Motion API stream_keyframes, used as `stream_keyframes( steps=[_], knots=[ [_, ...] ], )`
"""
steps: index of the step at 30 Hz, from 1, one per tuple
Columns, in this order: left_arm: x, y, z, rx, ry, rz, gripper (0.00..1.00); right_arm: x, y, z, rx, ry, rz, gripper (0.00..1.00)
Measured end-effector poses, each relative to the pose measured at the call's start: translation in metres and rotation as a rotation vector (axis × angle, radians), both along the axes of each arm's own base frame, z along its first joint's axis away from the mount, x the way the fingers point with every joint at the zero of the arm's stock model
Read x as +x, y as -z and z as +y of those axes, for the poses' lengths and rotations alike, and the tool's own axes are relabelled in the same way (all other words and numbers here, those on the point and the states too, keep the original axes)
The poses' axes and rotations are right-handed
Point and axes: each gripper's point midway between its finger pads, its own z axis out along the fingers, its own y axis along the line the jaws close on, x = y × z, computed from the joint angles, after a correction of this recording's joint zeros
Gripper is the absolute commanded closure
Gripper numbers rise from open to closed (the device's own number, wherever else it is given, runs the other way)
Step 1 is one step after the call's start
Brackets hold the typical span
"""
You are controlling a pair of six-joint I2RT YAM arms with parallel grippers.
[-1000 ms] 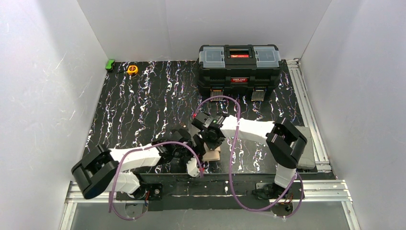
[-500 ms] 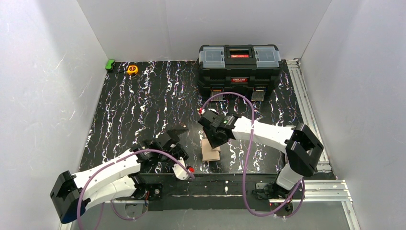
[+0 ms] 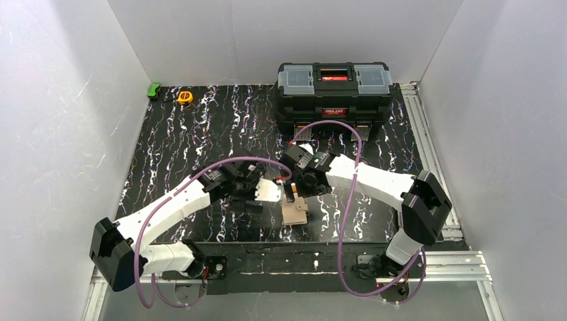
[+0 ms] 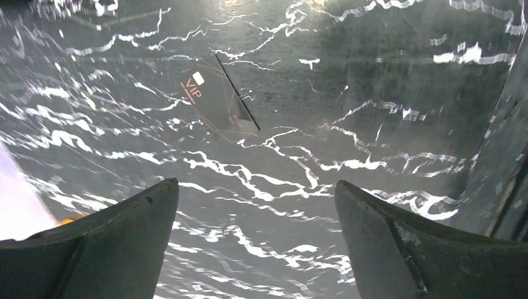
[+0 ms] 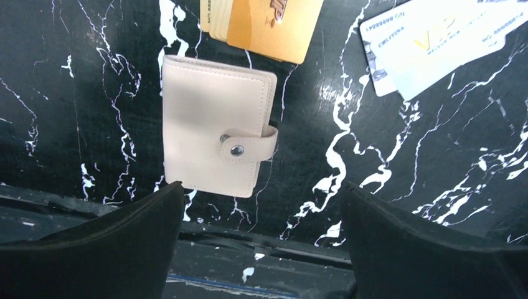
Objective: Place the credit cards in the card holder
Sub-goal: Close the card holder at the center of the board.
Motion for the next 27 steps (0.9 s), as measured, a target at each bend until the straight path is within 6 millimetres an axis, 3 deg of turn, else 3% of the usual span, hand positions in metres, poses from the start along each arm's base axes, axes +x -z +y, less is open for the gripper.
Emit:
stream_keyframes(
  steps=[4,9,10,12,14,16,17,21,24,27],
  knots=[
    [0.004,-0.001,-0.001,-0.13,-0.186,0.052,0.02,-0.006,-0.001,0.0,0.035,0.037,0.016,0.02],
    [-0.005,-0.005,-0.013,-0.316,-0.354,0.145,0.03,-0.018,-0.008,-0.006,0.079,0.07,0.017,0.12],
    [-0.007,-0.001,-0.016,-0.355,-0.379,0.168,0.05,-0.019,-0.01,-0.005,0.085,0.07,0.015,0.14],
    [-0.012,0.014,-0.021,-0.414,-0.413,0.213,0.19,-0.023,-0.01,-0.001,0.091,0.059,0.015,0.18],
    [-0.023,0.034,-0.02,-0.414,-0.434,0.274,0.2,-0.028,-0.007,0.002,0.082,0.043,0.023,0.25],
    [-0.025,0.047,-0.024,-0.412,-0.421,0.309,0.05,-0.033,0.0,0.006,0.068,0.03,0.043,0.28],
    [-0.025,0.053,-0.026,-0.407,-0.41,0.321,0.02,-0.034,0.005,0.007,0.059,0.028,0.056,0.28],
    [-0.027,0.07,-0.028,-0.368,-0.362,0.351,0.02,-0.035,0.026,0.013,0.011,0.022,0.101,0.28],
    [-0.032,0.066,-0.019,-0.358,-0.304,0.324,0.02,-0.032,0.031,0.021,0.01,0.015,0.113,0.3],
    [-0.043,0.045,-0.016,-0.445,-0.17,0.238,0.02,-0.03,0.028,0.027,0.026,0.016,0.11,0.31]
  ],
)
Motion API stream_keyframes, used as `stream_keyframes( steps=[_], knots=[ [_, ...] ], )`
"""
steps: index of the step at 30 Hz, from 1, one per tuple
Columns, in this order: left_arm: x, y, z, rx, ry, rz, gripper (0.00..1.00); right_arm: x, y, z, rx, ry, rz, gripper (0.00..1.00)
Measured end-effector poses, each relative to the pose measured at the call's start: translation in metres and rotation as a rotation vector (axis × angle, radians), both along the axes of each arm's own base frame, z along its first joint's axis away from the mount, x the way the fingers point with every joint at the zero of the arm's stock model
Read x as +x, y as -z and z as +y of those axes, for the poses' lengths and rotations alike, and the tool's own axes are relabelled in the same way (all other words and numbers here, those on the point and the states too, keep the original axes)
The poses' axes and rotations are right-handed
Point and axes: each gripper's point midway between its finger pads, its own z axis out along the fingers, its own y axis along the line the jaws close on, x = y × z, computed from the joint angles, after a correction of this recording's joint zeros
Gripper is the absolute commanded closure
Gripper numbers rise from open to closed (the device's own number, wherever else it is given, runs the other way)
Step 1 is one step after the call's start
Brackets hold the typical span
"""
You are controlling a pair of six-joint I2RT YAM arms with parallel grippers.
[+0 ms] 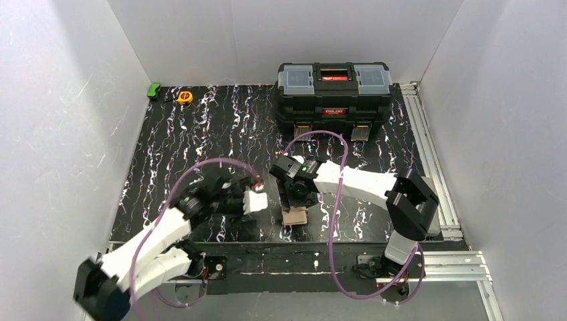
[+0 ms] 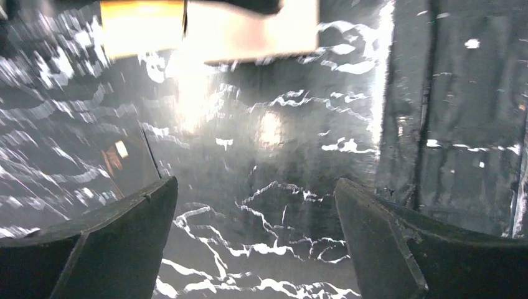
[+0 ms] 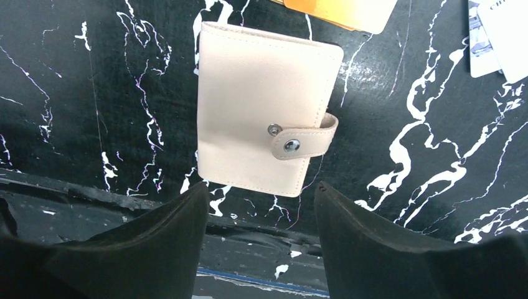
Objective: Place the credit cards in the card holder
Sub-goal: Close the card holder at the center of the board.
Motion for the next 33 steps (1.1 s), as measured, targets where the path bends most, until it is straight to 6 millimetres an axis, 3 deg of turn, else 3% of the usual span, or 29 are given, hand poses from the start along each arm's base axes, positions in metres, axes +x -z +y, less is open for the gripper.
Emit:
stream_keyframes(
  steps=[2,4,9,12,14,22,28,33],
  knots=[
    [-0.014,-0.016,-0.005,-0.102,0.111,-0.111,0.02,0.001,0.0,0.001,0.001,0.005,-0.004,0.34],
    [-0.029,-0.018,-0.01,-0.186,0.223,-0.209,0.02,0.003,0.0,0.0,-0.007,0.012,-0.013,0.37],
    [-0.051,0.035,-0.012,-0.209,0.406,-0.254,0.09,0.011,-0.002,-0.002,-0.015,0.01,-0.037,0.36],
    [-0.051,0.051,-0.014,-0.204,0.479,-0.303,0.2,0.012,-0.002,-0.003,-0.027,0.002,-0.032,0.35],
    [-0.046,0.049,-0.022,-0.222,0.539,-0.375,0.23,0.015,-0.002,0.0,-0.04,0.001,-0.025,0.35],
    [-0.04,0.047,-0.042,-0.293,0.737,-0.67,0.25,0.02,-0.001,0.009,-0.065,-0.001,0.001,0.37],
    [-0.04,0.045,-0.049,-0.308,0.821,-0.727,0.29,0.021,0.001,0.011,-0.069,0.011,0.034,0.47],
    [-0.044,0.046,-0.055,-0.302,0.887,-0.736,0.31,0.021,0.005,0.008,-0.075,0.033,0.068,0.49]
  ],
)
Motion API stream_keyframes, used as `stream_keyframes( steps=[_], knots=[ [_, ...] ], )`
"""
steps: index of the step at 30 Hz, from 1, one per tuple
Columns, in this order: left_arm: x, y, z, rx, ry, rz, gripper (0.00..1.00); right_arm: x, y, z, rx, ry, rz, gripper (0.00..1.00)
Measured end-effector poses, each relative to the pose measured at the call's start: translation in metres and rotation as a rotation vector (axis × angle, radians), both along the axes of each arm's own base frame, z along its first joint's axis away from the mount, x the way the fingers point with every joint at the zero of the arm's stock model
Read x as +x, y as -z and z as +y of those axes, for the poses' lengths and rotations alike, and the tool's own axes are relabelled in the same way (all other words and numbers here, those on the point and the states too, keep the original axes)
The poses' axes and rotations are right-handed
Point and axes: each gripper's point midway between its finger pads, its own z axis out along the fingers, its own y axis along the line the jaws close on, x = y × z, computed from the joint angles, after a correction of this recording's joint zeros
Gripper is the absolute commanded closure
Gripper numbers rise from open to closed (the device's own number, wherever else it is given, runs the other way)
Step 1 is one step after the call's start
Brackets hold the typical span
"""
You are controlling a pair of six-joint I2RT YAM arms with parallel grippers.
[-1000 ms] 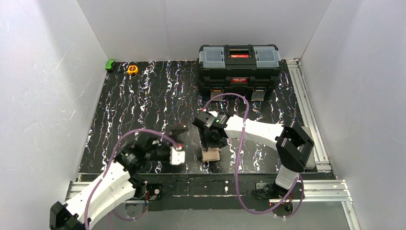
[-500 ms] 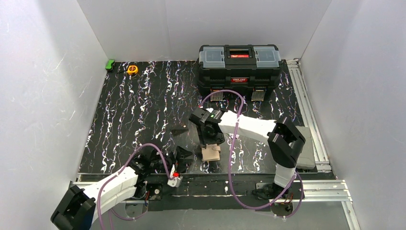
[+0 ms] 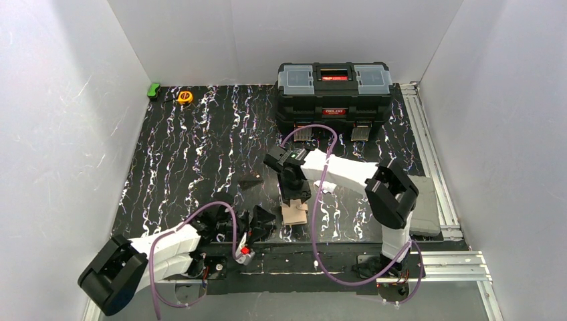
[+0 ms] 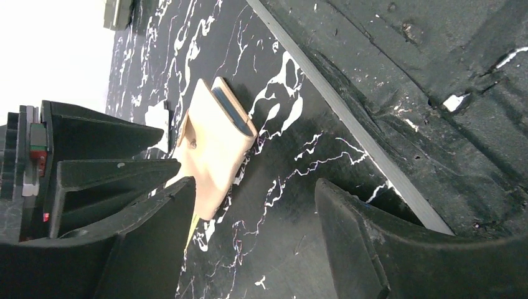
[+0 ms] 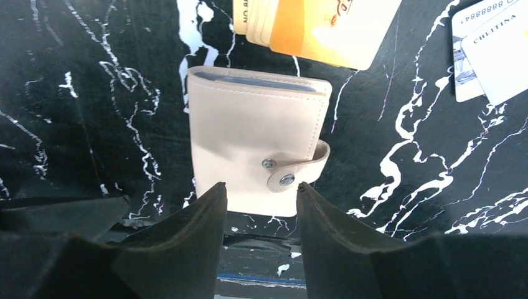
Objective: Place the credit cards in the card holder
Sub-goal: Close the card holder at the center of the board.
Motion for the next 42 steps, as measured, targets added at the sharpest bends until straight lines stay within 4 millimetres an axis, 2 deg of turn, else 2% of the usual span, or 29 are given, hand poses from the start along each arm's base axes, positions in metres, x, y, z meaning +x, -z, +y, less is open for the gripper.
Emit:
stream_keyframes(
  steps=[5,7,8,11,14,16,20,23,26,38,42],
  knots=[
    [0.003,-0.002,-0.002,0.013,-0.022,0.039,0.31,-0.003,0.014,-0.006,-0.044,0.005,0.043,0.49],
    [0.006,-0.004,-0.001,0.033,-0.079,0.116,0.31,-0.004,0.019,-0.007,-0.056,0.003,0.055,0.49],
    [0.01,-0.01,-0.002,0.042,-0.109,0.158,0.3,-0.005,0.019,-0.007,-0.056,0.002,0.056,0.49],
    [0.031,-0.042,-0.014,0.049,-0.184,0.238,0.29,-0.004,0.018,-0.006,-0.05,0.004,0.055,0.49],
    [0.044,-0.066,-0.022,0.034,-0.198,0.23,0.27,-0.003,0.017,-0.006,-0.047,0.005,0.053,0.5],
    [0.038,-0.06,-0.018,0.049,-0.181,0.223,0.27,-0.003,0.016,-0.006,-0.042,0.006,0.05,0.5],
    [0.023,-0.018,-0.004,0.147,-0.171,0.272,0.29,-0.004,0.016,-0.01,-0.041,0.01,0.05,0.5],
    [0.023,0.006,0.0,0.223,-0.192,0.332,0.29,-0.005,0.017,-0.012,-0.044,0.012,0.053,0.5],
    [0.031,0.002,-0.004,0.213,-0.191,0.302,0.29,-0.005,0.019,-0.014,-0.045,0.015,0.059,0.5],
    [0.028,0.002,-0.008,0.171,-0.072,0.146,0.28,-0.004,0.011,-0.011,-0.007,0.03,0.053,0.48],
    [0.026,0.001,-0.012,0.161,-0.034,0.107,0.32,-0.004,0.011,-0.011,-0.007,0.032,0.056,0.53]
  ],
)
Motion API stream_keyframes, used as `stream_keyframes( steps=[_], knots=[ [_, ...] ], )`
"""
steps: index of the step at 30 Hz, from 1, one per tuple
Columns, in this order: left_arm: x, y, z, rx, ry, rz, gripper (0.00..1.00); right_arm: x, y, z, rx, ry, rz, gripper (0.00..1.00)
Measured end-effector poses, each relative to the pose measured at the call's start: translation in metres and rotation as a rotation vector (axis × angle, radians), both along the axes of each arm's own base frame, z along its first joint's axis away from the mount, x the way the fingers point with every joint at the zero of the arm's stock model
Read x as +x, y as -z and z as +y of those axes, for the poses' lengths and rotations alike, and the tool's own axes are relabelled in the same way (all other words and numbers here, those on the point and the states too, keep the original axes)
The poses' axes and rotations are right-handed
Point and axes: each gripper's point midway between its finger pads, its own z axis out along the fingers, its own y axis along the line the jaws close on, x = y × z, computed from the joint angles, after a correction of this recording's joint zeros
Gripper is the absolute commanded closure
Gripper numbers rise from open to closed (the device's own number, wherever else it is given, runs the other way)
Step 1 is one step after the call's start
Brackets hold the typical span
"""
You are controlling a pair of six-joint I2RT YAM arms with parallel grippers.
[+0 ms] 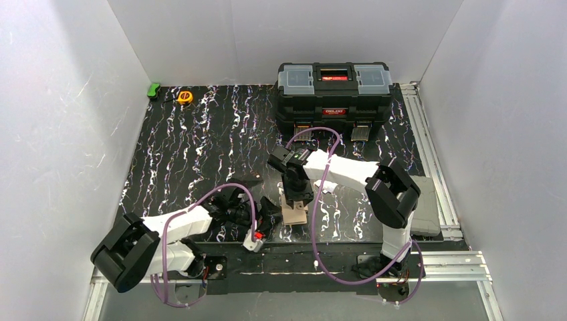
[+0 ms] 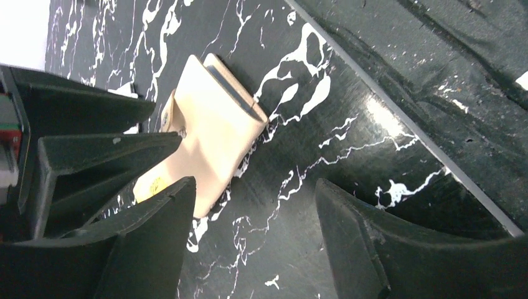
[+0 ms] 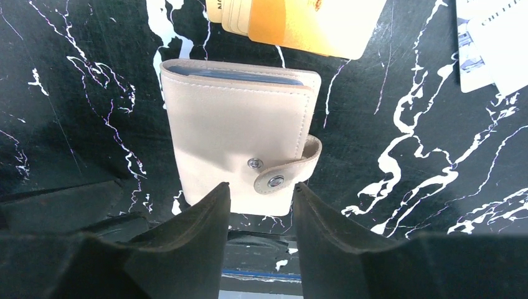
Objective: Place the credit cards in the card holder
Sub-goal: Close the card holder at the center of the board.
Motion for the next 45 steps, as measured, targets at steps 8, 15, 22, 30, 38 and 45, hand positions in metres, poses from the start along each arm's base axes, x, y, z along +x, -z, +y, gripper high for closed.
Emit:
stream_keyframes(
  steps=[8,15,22,30,38,45],
  knots=[
    [-0.002,0.002,-0.01,0.01,0.059,-0.019,0.36,-0.002,0.0,-0.006,-0.024,0.004,0.006,0.61],
    [0.003,0.002,-0.019,0.018,0.092,-0.037,0.35,-0.001,0.002,-0.008,-0.039,0.006,0.003,0.54],
    [0.006,0.002,-0.03,0.033,0.152,-0.068,0.39,0.001,0.008,-0.005,-0.063,0.002,0.017,0.66],
    [0.005,0.008,-0.036,0.065,0.228,-0.105,0.47,0.001,0.009,-0.006,-0.07,0.002,0.019,0.8],
    [0.003,0.01,-0.043,0.084,0.266,-0.124,0.52,0.001,0.007,-0.006,-0.068,0.004,0.014,0.91],
    [0.001,0.014,-0.044,0.129,0.281,-0.105,0.64,0.003,0.001,-0.007,-0.057,0.005,-0.003,0.99]
  ],
)
